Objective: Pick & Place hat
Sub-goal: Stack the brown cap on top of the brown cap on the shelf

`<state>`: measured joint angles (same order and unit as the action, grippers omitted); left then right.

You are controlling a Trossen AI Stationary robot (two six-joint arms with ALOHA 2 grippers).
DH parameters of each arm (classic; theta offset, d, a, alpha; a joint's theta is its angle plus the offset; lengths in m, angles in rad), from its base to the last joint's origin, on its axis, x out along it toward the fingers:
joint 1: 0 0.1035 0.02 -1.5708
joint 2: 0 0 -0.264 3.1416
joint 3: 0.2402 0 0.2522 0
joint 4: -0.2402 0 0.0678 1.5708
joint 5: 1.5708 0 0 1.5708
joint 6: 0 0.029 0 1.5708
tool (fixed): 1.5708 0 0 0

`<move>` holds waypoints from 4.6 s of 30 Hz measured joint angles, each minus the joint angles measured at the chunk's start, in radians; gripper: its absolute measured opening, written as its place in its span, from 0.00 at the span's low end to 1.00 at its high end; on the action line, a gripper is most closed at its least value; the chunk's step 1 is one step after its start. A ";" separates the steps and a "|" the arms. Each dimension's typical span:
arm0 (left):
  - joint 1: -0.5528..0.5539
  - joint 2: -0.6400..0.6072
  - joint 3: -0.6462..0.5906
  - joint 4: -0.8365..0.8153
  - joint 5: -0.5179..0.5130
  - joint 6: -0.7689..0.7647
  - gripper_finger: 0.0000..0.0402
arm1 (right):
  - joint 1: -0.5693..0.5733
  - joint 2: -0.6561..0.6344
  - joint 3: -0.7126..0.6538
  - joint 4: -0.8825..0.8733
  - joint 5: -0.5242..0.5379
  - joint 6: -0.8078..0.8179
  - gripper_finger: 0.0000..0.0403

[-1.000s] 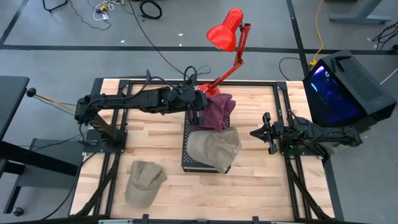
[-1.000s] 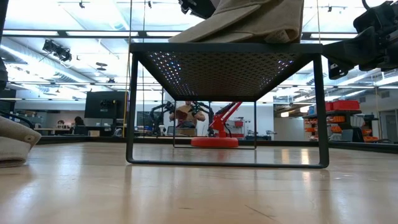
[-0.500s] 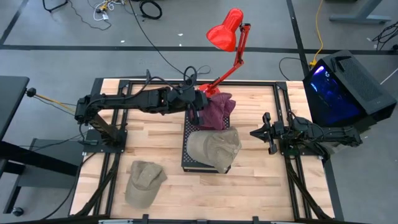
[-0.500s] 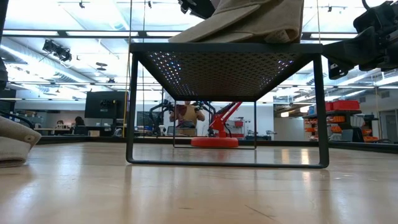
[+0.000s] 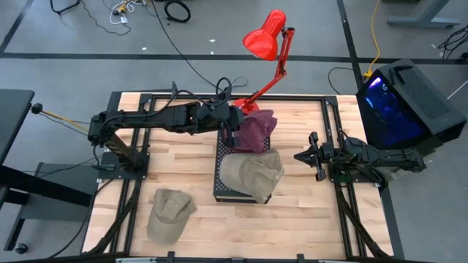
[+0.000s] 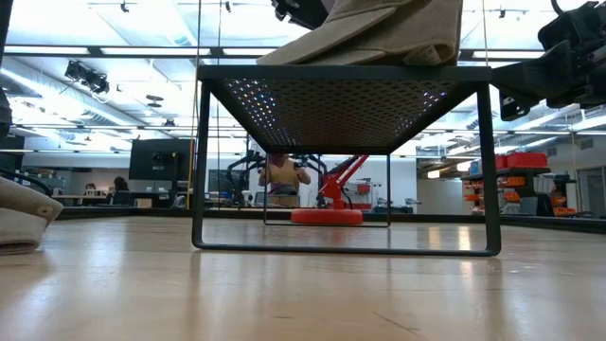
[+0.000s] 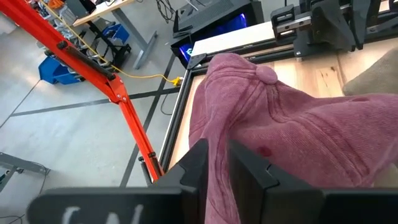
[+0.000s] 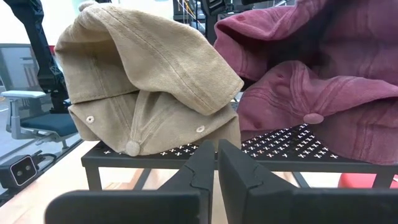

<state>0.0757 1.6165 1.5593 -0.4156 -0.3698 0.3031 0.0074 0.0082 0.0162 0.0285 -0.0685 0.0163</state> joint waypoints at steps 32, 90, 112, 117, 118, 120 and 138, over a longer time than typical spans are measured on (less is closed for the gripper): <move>-0.086 -0.202 0.001 -0.410 -0.028 -0.164 0.52 | 0.000 0.000 0.000 -0.001 0.000 0.000 0.07; -0.558 -0.256 -0.111 -0.839 0.307 0.270 0.51 | 0.000 0.000 0.000 0.000 0.000 0.000 0.07; -0.617 -0.256 -0.133 -0.803 0.296 0.424 0.51 | 0.000 0.000 0.000 0.000 0.000 0.000 0.07; -0.657 -0.255 -0.187 -0.800 0.296 0.442 0.51 | 0.000 0.000 0.000 0.000 0.000 0.000 0.07; -0.667 -0.255 -0.196 -0.799 0.296 0.443 0.51 | 0.000 0.000 0.000 0.000 0.000 0.000 0.07; -0.685 -0.255 -0.213 -0.799 0.296 0.453 0.51 | 0.000 0.000 0.000 0.000 0.000 0.000 0.07; -0.847 -0.249 -0.291 -0.755 0.306 0.583 0.51 | 0.000 0.000 0.000 0.000 0.000 0.000 0.07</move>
<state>-0.7715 1.3675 1.2678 -1.1711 -0.0635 0.8862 0.0071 0.0082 0.0162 0.0284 -0.0686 0.0166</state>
